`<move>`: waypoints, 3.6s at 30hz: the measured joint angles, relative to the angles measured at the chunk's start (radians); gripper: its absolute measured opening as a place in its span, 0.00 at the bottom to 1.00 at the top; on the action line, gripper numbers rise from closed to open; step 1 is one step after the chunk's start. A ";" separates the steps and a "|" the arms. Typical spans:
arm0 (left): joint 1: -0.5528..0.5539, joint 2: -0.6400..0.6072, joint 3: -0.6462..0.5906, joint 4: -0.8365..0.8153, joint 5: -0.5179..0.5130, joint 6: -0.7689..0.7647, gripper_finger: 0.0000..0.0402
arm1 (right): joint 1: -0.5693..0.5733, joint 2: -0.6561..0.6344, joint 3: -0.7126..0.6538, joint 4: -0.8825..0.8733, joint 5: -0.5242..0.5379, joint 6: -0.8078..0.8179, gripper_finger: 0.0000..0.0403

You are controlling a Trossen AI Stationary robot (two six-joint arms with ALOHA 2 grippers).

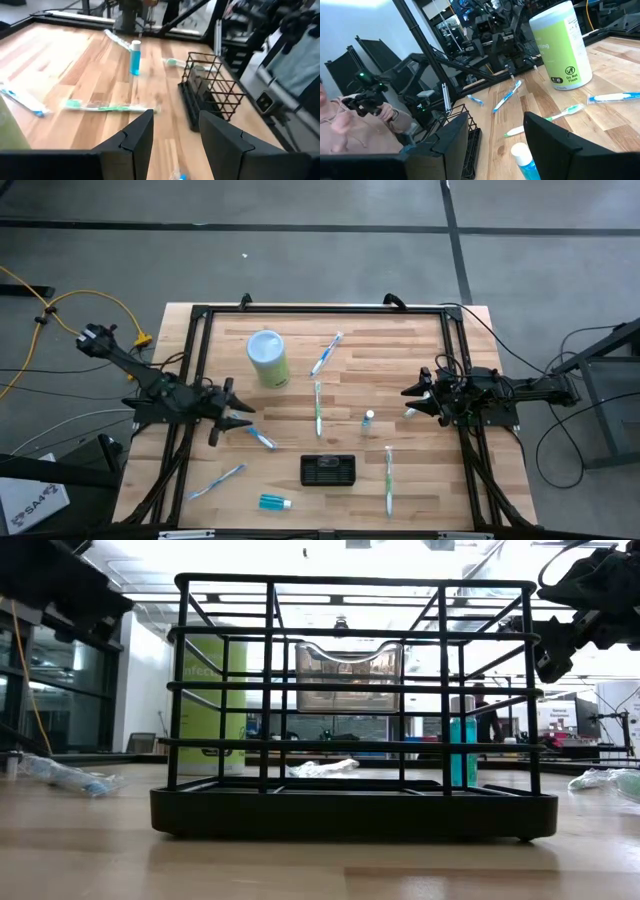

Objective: Pick & Place toothbrushing station
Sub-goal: Put the bottom mouthwash into the mesh organizer

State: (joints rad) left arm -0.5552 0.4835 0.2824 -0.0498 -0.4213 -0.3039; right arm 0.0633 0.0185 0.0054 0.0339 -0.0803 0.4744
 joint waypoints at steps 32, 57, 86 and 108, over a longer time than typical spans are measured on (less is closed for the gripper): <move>0.010 0.464 0.367 -0.377 -0.028 -0.007 0.38 | 0.000 0.000 0.000 0.000 0.000 0.000 0.46; 0.121 0.788 0.617 -0.457 0.006 -0.052 0.38 | 0.000 0.000 0.000 0.000 0.000 0.000 0.46; -0.135 0.903 0.656 -0.496 0.110 -0.304 0.38 | 0.000 0.000 0.000 0.000 0.000 0.000 0.46; -0.230 1.270 1.136 -0.809 0.165 -0.427 0.38 | 0.000 0.000 0.000 0.000 0.000 0.000 0.46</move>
State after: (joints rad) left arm -0.7848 1.7535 1.4188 -0.8590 -0.2565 -0.7309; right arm 0.0632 0.0189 0.0055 0.0338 -0.0803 0.4744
